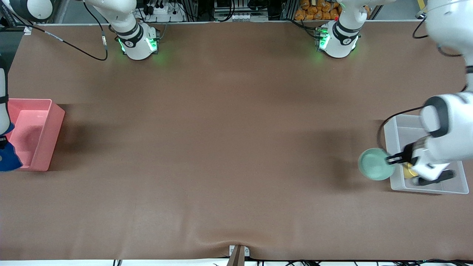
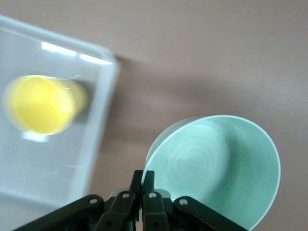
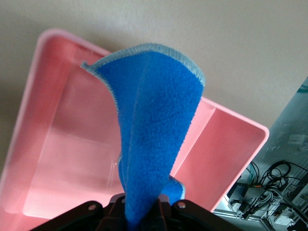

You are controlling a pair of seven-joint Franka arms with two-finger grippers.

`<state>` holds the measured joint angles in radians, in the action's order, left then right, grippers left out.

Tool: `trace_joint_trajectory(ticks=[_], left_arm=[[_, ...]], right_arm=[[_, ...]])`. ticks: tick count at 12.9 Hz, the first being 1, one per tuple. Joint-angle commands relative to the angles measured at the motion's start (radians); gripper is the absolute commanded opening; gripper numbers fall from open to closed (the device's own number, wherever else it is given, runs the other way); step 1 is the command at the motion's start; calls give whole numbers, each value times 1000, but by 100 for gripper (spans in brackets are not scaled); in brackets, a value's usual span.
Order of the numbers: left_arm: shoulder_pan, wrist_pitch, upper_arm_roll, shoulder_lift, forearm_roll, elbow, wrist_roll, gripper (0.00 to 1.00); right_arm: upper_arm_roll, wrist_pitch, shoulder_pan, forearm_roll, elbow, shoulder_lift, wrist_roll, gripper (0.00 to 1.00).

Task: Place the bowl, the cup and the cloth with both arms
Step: 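Lift the bowl into the clear bin while the right gripper drops the cloth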

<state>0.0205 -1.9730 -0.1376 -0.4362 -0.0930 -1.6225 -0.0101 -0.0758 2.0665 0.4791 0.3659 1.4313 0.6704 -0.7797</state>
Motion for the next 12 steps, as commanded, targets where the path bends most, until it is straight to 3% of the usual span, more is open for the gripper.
trace_joint_trajectory(ticks=[1,3,5,7,9,12], left_arm=[[28,51,-77,37,16,-28,-205,0],[61,49,-125,28,16,-34,-344,0],[114,17,-128,8,24,-36,-418,0],[157,-36,-128,-4,25,-57,-488,0],[179,-111,-128,-4,24,-114,-540,0],[217,-219,-125,-7,21,-189,-606,0]], right_arm=[[24,4,24,8,15,-12,-26,99],[22,-5,23,1,14,-14,-20,100],[24,-47,13,-21,14,-23,2,100],[25,-155,3,-129,14,-58,66,100],[25,-230,-20,-145,26,-92,106,100],[25,-250,-49,-145,186,-228,239,100]])
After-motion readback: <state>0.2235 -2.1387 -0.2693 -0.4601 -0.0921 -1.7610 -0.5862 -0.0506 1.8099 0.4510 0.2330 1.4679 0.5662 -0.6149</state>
